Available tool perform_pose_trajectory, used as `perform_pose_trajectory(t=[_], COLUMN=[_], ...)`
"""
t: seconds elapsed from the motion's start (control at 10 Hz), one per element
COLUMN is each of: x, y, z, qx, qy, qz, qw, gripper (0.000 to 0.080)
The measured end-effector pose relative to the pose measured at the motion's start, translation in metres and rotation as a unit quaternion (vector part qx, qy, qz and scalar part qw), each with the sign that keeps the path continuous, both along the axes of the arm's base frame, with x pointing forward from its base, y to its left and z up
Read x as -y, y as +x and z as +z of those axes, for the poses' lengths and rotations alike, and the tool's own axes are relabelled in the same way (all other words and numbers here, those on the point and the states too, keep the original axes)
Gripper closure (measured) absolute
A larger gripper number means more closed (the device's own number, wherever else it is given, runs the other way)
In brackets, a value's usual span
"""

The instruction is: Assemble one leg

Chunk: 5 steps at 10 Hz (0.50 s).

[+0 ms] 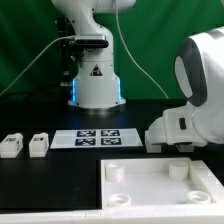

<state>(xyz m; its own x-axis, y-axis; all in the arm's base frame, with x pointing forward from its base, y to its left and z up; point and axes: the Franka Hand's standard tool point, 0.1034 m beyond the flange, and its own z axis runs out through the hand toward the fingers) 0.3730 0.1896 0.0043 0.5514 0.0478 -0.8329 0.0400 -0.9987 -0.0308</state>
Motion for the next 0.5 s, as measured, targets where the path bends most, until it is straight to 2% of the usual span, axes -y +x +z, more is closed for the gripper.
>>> perform_pose_trajectory(t=[0.2, 0.3, 0.4, 0.5], x=[0.0001, 0.0001, 0.0001, 0.0001], y=[0.0, 0.0, 0.0, 0.0], z=[0.0, 0.0, 0.0, 0.0], qx=[0.0, 0.0, 0.0, 0.0], qy=[0.0, 0.0, 0.0, 0.0], qz=[0.0, 0.0, 0.0, 0.0], qw=[1.0, 1.0, 1.0, 1.0], gripper=[0.0402, 0.0402, 0.0506, 0.0506])
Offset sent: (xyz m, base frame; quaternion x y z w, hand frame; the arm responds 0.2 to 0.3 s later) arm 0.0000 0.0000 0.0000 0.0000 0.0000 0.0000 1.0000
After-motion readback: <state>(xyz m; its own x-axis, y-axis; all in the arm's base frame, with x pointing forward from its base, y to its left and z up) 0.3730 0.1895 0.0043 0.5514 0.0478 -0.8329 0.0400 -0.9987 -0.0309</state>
